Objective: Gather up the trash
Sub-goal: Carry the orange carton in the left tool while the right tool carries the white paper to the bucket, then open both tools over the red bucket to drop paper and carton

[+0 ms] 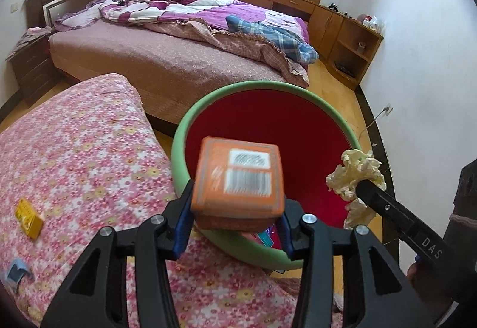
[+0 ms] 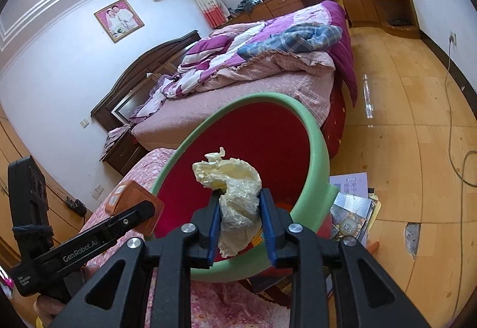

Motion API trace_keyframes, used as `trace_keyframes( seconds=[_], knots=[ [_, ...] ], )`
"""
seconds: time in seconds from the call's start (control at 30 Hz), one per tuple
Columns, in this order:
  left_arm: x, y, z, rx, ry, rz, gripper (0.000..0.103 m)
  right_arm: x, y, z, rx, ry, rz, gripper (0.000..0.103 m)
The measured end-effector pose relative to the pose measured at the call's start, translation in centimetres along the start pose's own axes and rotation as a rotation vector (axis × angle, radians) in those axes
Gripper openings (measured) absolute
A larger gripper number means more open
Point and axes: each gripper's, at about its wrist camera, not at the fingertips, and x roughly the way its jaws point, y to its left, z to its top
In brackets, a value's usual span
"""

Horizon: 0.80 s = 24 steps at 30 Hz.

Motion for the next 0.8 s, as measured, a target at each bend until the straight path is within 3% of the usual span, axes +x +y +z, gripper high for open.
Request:
trace_keyframes(
  seconds=[0.37,0.53,0.8],
  knots=[
    [-0.1,-0.1,-0.2,-0.003,-0.006,0.002,0.053,0.4,-0.5,0.0,0.035,0.009,0.005,0.044],
    [-1.0,-0.3,-0.2,0.004,-0.028,-0.002,0.059,-0.4,-0.2,0.0,0.033,-0.006,0.009,0.045],
    [-2.7,-0.4,-0.1,0.002,-0.046,-0.008,0.059,-1.3,0.2,0.2,0.03,-0.025,0.014,0.05]
  ],
)
